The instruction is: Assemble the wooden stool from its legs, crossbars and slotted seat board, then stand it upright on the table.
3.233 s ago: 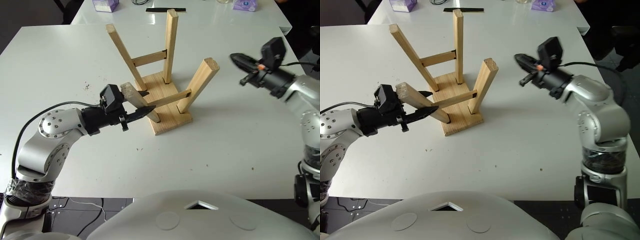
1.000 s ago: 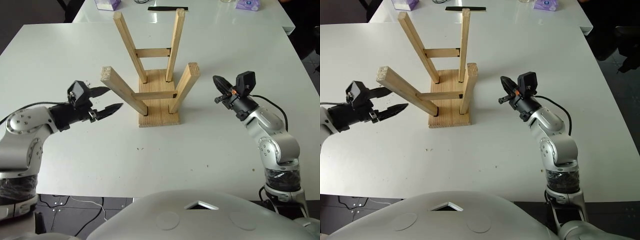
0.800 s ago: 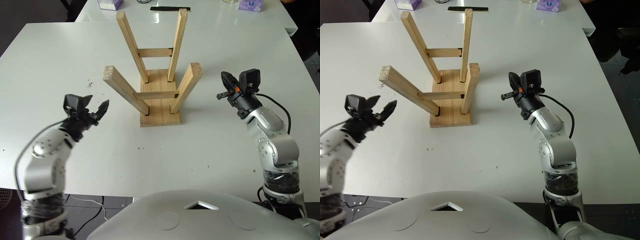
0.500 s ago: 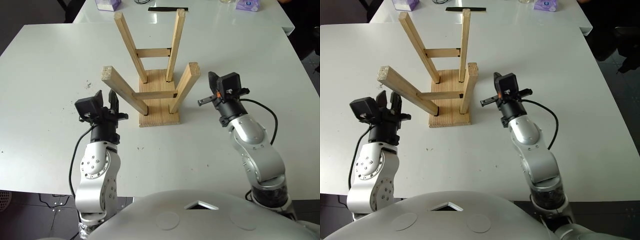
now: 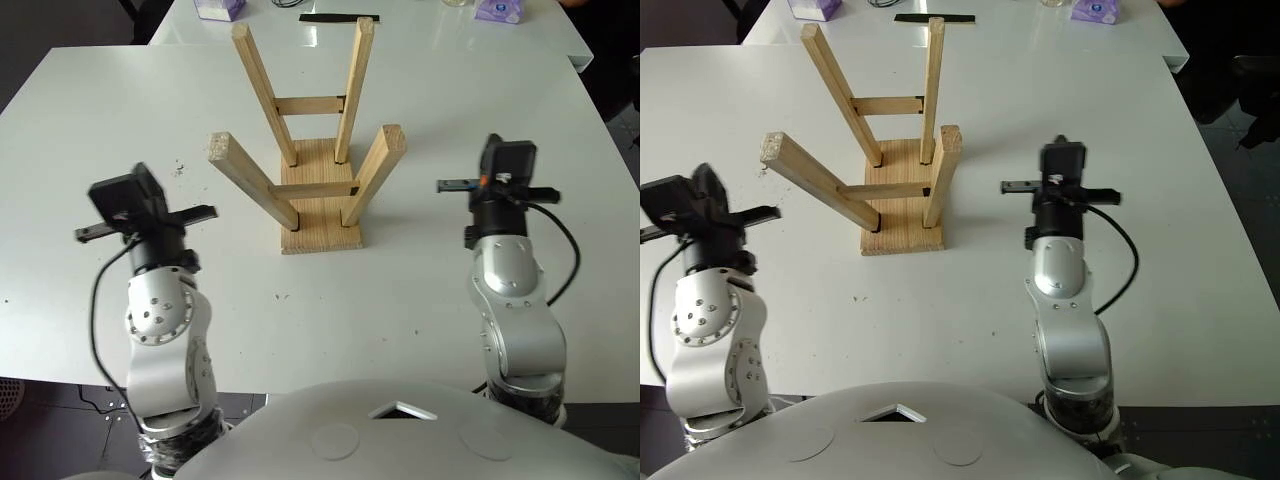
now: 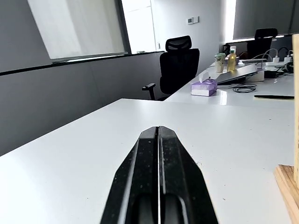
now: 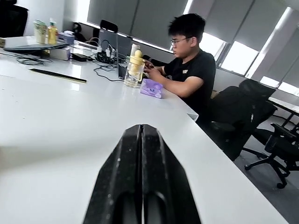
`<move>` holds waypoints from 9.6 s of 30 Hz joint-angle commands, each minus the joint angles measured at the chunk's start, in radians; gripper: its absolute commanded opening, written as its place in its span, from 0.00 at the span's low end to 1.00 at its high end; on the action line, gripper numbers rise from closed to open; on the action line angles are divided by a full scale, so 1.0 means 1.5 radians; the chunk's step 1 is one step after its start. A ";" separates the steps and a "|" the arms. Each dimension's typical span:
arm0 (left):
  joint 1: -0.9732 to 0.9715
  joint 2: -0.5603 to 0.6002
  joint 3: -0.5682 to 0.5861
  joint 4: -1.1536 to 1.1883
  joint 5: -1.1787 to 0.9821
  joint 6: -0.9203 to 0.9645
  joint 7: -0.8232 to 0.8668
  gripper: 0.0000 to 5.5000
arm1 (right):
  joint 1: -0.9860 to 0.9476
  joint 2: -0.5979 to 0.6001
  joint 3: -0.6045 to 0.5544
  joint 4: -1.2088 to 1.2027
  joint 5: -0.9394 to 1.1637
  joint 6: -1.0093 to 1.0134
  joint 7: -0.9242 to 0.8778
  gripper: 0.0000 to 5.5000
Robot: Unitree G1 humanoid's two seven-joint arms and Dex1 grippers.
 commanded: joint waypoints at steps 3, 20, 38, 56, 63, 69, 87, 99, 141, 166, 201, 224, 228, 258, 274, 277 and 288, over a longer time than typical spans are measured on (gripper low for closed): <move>-0.038 0.021 -0.225 -0.019 -0.069 0.028 -0.137 0.00 | -0.082 0.024 0.202 -0.003 0.077 -0.026 0.145 0.00; -0.113 0.018 0.087 0.093 -0.146 -0.026 -0.094 0.00 | -0.162 -0.080 -0.171 0.089 0.149 -0.150 0.218 0.00; -0.505 0.169 0.172 0.153 -0.819 0.237 -0.043 0.00 | -0.485 -0.113 -0.350 0.168 0.701 0.102 0.419 0.00; -0.416 0.227 0.096 0.154 -0.889 0.159 0.027 0.00 | -0.446 -0.100 -0.254 0.211 0.714 0.060 0.372 0.00; -0.260 0.226 -0.007 0.188 -0.779 0.144 -0.050 0.00 | -0.260 -0.148 -0.094 0.275 0.604 0.003 0.405 0.00; -0.293 0.216 0.008 0.176 -0.776 0.097 -0.050 0.00 | -0.353 -0.108 -0.182 0.246 0.703 0.007 0.367 0.00; 0.015 0.468 -0.007 0.392 -0.487 -0.074 -0.577 0.00 | -0.396 -0.284 -0.078 0.759 0.431 -0.403 0.791 0.00; -0.107 0.332 -0.139 0.375 -0.388 -0.066 -0.531 0.00 | -0.459 -0.230 -0.040 0.834 0.432 -0.426 1.021 0.00; 0.139 0.425 0.073 0.327 -0.380 -0.034 -0.643 0.00 | -0.322 -0.225 -0.058 0.947 0.235 -0.507 0.708 0.00; 0.088 0.404 -0.063 0.343 -0.326 -0.038 -0.658 0.00 | -0.392 -0.199 -0.043 1.014 0.201 -0.552 0.748 0.00; 0.152 0.343 -0.118 0.241 -0.323 -0.055 -0.624 0.00 | 0.064 -0.370 -0.094 0.330 0.336 -0.296 0.798 0.00; 0.235 0.408 0.035 -0.004 -0.610 0.023 -0.648 0.00 | 0.203 -0.511 -0.257 0.079 0.526 -0.243 0.866 0.00; 0.228 0.437 0.068 -0.021 -0.651 0.035 -0.646 0.00 | 0.199 -0.522 -0.298 0.040 0.590 -0.219 0.866 0.00; 0.140 0.571 0.028 0.328 -0.316 -0.198 -0.781 0.18 | 0.050 -0.551 -0.243 0.408 0.428 -0.409 0.935 0.04; -0.082 0.512 -0.157 0.573 -0.177 -0.408 -0.889 0.64 | -0.077 -0.537 -0.103 0.563 0.362 -0.497 1.041 0.48; -0.109 0.501 -0.171 0.603 -0.170 -0.424 -0.902 0.64 | -0.093 -0.530 -0.088 0.584 0.346 -0.500 1.045 0.58; -0.203 0.454 -0.214 0.670 -0.152 -0.473 -0.937 0.64 | -0.138 -0.468 -0.038 0.581 0.340 -0.448 1.035 0.62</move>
